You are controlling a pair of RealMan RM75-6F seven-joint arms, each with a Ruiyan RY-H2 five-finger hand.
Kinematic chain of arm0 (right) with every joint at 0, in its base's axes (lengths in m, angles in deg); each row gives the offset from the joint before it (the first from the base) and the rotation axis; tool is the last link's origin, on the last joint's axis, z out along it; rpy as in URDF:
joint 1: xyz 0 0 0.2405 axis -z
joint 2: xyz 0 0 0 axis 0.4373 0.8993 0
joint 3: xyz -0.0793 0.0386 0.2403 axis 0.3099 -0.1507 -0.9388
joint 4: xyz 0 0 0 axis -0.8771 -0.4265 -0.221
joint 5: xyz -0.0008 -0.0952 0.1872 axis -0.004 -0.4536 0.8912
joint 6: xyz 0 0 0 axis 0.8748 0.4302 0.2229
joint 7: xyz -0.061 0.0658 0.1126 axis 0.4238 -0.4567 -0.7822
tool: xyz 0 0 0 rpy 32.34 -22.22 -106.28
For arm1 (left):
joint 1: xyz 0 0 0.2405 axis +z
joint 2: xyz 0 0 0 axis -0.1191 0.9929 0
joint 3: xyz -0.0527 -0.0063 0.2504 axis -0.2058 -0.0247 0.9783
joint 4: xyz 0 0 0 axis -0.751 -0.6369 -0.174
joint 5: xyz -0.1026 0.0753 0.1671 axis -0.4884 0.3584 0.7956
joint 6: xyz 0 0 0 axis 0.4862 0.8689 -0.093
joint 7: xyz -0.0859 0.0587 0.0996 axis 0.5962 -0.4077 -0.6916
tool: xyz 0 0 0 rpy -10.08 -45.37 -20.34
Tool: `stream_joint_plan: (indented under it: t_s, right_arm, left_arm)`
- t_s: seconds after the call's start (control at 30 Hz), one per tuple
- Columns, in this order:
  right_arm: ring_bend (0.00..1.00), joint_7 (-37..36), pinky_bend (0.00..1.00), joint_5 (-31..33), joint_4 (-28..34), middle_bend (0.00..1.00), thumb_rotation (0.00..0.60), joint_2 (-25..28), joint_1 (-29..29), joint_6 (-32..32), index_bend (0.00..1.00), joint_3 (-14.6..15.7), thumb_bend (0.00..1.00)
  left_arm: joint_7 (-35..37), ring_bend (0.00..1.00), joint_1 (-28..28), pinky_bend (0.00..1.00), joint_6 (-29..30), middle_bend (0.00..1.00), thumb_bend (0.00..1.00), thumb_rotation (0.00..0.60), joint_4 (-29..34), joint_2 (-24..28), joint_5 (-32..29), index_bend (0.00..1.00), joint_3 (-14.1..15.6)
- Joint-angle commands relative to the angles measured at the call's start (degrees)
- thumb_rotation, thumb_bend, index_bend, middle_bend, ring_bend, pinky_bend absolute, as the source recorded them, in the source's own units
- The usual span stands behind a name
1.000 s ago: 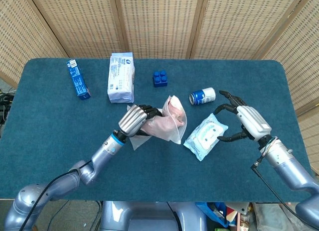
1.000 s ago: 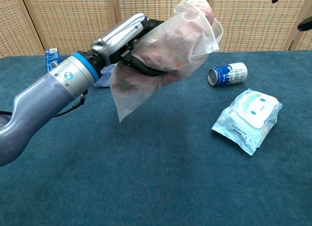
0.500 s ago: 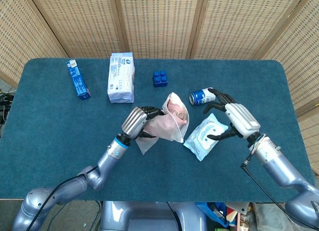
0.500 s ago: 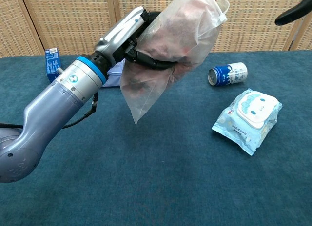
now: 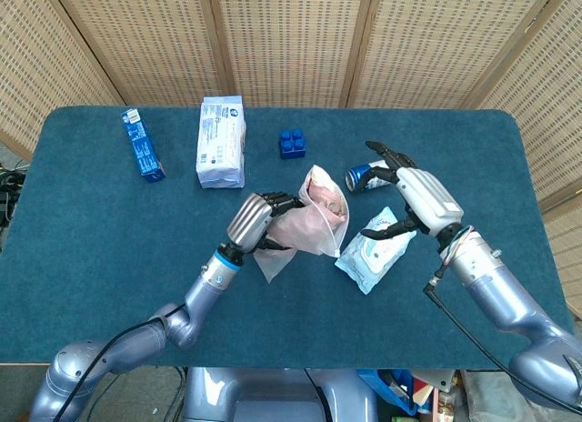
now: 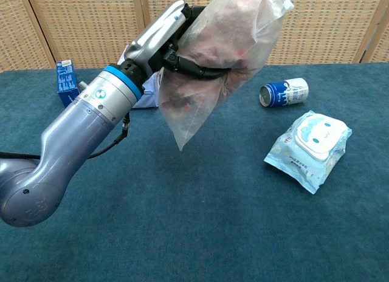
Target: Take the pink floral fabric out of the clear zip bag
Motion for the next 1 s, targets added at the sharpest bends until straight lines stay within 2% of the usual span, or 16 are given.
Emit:
stream_joint_plan:
  t_s: [0.03,0.43,0.67,1.0]
  right_arm:
    - [0.0,1.86,0.0,2.63,1.04,0.0,0.6,0.52,-1.71,-0.51,0.4,-0.29,0.0]
    - [0.0,6.96,0.0,7.69,2.43,0.0,0.6,-1.15,-4.6,1.11,0.4,1.28,0.0]
    - [0.0,8.22,0.0,9.89,2.08,0.0,0.6,-3.11,-5.85,1.69,0.4,1.97,0.0]
    - [0.0,8.83,0.0,9.66,2.44,0.0,0.6,-3.97,-6.11,1.37,0.4,2.7,0.0]
  left_arm:
    - [-0.1,0.5,-0.46,0.61,0.01,0.56,0.36,0.6,0.16,-0.3,-0.23,0.57,-0.37]
    - [-0.6,0.5,-1.47,0.61,-0.26,0.56,0.36,0.6,0.06,-1.12,-1.21,0.57,-1.25]
    - [-0.69,0.5,-1.82,0.61,-0.4,0.56,0.36,0.6,-0.3,-1.44,-1.0,0.57,-0.8]
    - [-1.98,0.5,-3.07,0.61,-0.2,0.56,0.36,0.6,-0.18,-1.72,-0.62,0.57,-1.01]
